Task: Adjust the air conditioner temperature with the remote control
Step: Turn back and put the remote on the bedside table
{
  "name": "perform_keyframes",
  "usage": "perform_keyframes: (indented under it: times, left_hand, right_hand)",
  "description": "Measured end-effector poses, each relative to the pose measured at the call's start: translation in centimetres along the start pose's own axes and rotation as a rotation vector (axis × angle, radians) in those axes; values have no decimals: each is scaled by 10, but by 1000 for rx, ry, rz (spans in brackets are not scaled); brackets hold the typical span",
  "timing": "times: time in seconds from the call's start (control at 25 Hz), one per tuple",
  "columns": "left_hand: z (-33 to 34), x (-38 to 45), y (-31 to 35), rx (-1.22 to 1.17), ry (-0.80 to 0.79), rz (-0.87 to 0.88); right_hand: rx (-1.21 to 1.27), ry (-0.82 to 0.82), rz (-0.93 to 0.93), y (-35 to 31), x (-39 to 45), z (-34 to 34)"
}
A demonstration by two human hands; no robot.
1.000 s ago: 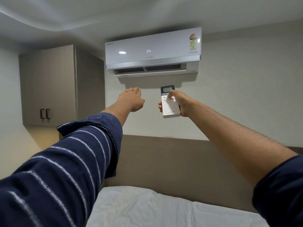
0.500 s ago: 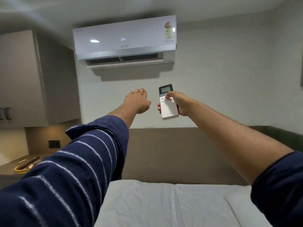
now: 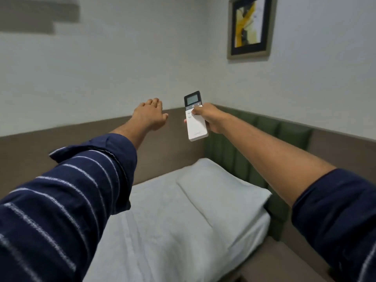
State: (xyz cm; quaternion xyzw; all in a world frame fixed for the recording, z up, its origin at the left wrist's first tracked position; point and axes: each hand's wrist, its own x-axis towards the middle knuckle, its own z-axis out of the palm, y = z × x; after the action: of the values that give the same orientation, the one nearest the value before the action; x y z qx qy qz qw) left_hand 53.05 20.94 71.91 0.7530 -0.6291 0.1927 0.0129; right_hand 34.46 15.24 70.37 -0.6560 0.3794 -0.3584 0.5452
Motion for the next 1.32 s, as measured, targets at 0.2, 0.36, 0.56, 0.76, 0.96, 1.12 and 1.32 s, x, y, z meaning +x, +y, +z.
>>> perform_keyframes:
  times: [0.2,0.36,0.56,0.76,0.96,1.12,1.32]
  left_hand:
    - [77,49,165,-111,-75,238]
    - [150,58,296,-151,-147,414]
    - [262,38,431,-186,-261,623]
    - [387,2,544,-195,-365,835]
    - [517,-55,625,-160,-487,995]
    - [597,-101,667,-113,-556,1079]
    - [638,-134,683,-99,-602,1142]
  right_hand:
    - [-93,251,126,122,-21,-138]
    - [-80,399,281,235,-44,-229]
    - [-17,589,539,398,-93,-294]
    - [79,794,842,574,-157,-320]
    - [95,842,1141,747,-219,-310]
    - [101,856,1297,852,-253,-301]
    - [99,915,1352,903,-264,-291]
